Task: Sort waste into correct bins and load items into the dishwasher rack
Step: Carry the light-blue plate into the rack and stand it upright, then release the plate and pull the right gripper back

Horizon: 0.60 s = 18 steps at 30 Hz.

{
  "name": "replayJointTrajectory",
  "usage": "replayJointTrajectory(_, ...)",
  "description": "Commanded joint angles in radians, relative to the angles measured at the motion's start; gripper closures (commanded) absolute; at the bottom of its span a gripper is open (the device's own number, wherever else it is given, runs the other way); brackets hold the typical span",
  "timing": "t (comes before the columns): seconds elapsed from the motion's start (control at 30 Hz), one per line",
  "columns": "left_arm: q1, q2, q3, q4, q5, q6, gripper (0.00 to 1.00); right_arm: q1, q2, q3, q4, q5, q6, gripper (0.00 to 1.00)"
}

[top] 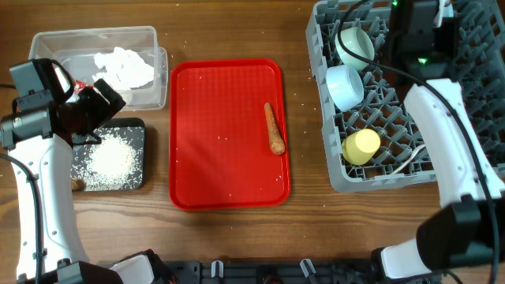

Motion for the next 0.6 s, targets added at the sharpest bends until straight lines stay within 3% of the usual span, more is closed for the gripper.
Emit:
replayJointTrajectory(0.0, 0.003, -0.002, 0.014, 0.002, -0.002, 0.012, 0.0, -0.003, 0.052, -0.006, 0.016, 0.095, -0.082, 0.96)
replayJointTrajectory(0.23, 0.003, -0.002, 0.014, 0.002, -0.002, 0.012, 0.0, -0.08, 0.105, -0.006, 0.013, 0.069, -0.096, 0.96)
replayJointTrajectory(0.57, 0.003, -0.002, 0.014, 0.002, -0.002, 0.012, 0.0, -0.054, 0.105, -0.006, 0.007, -0.088, -0.088, 0.96)
